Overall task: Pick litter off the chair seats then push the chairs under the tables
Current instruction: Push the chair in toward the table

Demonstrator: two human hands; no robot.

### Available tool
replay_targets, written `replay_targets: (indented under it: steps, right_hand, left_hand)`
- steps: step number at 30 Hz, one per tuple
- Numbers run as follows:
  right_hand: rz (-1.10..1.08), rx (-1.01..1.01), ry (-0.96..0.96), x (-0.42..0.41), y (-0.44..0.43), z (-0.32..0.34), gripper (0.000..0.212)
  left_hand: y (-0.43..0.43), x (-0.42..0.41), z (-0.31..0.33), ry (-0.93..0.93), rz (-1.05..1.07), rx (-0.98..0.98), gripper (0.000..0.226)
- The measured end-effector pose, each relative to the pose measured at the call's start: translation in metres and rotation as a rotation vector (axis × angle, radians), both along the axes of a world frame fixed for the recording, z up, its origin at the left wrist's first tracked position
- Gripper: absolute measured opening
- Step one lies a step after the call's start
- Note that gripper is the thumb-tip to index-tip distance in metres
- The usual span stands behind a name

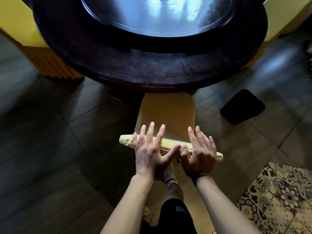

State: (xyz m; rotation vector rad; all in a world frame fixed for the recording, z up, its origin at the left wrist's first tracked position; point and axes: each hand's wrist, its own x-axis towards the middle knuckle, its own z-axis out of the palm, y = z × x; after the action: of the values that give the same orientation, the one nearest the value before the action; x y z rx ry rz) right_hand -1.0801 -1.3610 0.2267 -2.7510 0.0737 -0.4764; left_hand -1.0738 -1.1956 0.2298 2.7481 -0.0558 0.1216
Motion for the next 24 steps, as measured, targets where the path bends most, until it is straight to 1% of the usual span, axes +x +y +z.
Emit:
replay_targets:
  steps: [5, 10, 15, 19, 24]
  right_hand:
    - [0.015, 0.014, -0.017, 0.074, -0.011, 0.001, 0.066]
    - [0.084, 0.026, -0.016, 0.157, -0.029, 0.002, 0.065]
    - [0.129, 0.033, -0.026, 0.214, -0.057, -0.01, 0.066]
    - [0.167, 0.021, -0.021, 0.24, -0.089, -0.005, 0.066]
    - [0.222, 0.043, -0.011, 0.237, -0.092, -0.005, 0.067]
  left_hand:
    - [-0.013, 0.066, 0.004, 0.019, 0.051, -0.036, 0.091]
    - [-0.03, 0.137, 0.01, 0.05, 0.109, -0.048, 0.09]
    - [-0.058, 0.186, 0.008, 0.065, 0.141, -0.041, 0.086]
    - [-0.089, 0.211, 0.007, 0.036, 0.17, -0.042, 0.084]
    - [-0.09, 0.201, 0.0, -0.081, 0.211, -0.042, 0.082]
